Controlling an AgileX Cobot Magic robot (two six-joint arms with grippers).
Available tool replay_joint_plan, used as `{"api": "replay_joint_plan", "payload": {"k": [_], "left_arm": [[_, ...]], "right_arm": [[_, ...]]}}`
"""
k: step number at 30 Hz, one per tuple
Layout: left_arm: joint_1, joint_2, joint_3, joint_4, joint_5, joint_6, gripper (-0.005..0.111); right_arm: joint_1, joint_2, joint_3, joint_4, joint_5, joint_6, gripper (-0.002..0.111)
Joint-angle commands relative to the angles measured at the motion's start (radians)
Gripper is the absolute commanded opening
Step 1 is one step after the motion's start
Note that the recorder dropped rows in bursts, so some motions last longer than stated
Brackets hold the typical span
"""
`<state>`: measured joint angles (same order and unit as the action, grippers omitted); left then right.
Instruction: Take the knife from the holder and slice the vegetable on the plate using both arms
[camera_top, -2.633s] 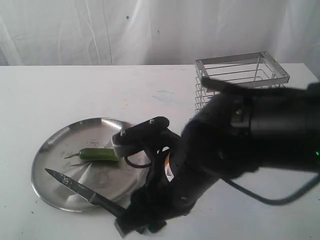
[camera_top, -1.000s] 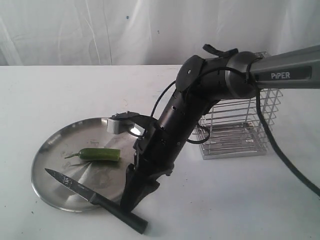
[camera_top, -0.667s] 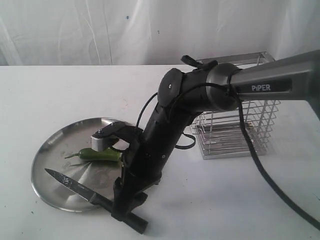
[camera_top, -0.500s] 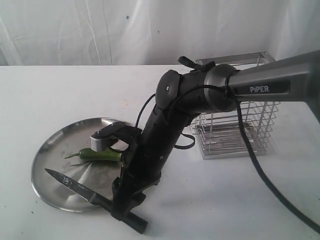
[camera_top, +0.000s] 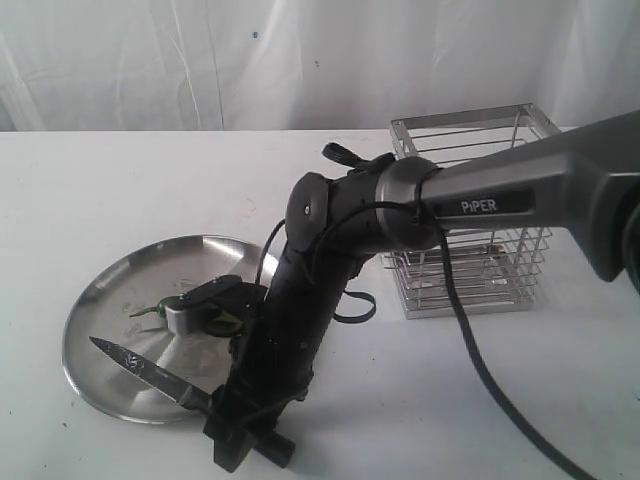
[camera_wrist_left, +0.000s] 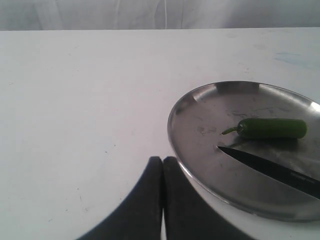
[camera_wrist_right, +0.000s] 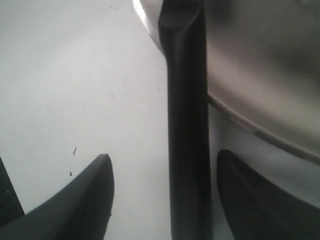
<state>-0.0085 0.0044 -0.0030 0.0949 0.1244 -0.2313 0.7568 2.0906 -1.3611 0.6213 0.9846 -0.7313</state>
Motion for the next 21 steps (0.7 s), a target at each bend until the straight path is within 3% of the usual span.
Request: {"api": "replay_joint_plan", "payload": {"k": [1, 6, 10, 21], "left_arm": [[-0.003, -0.004, 0.003, -0.003, -0.001, -0.002, 0.0], [-0.003, -0.004, 0.003, -0.003, -0.001, -0.002, 0.0], [-0.003, -0.004, 0.003, -0.003, -0.001, -0.002, 0.0], [-0.003, -0.004, 0.003, -0.003, -0.001, -0.002, 0.0]], "right_arm": [[0.004, 0.014, 0.01, -0.044, -0.065, 0.098, 0.054], [0.004, 0.054, 0.01, -0.119, 0.003, 0.227, 0.03], [0.004, 0.076, 0.01, -0.122, 0.081, 0.267, 0.0], [0.004, -0.075, 0.01, -0.125, 0.119, 0.321, 0.0]]}}
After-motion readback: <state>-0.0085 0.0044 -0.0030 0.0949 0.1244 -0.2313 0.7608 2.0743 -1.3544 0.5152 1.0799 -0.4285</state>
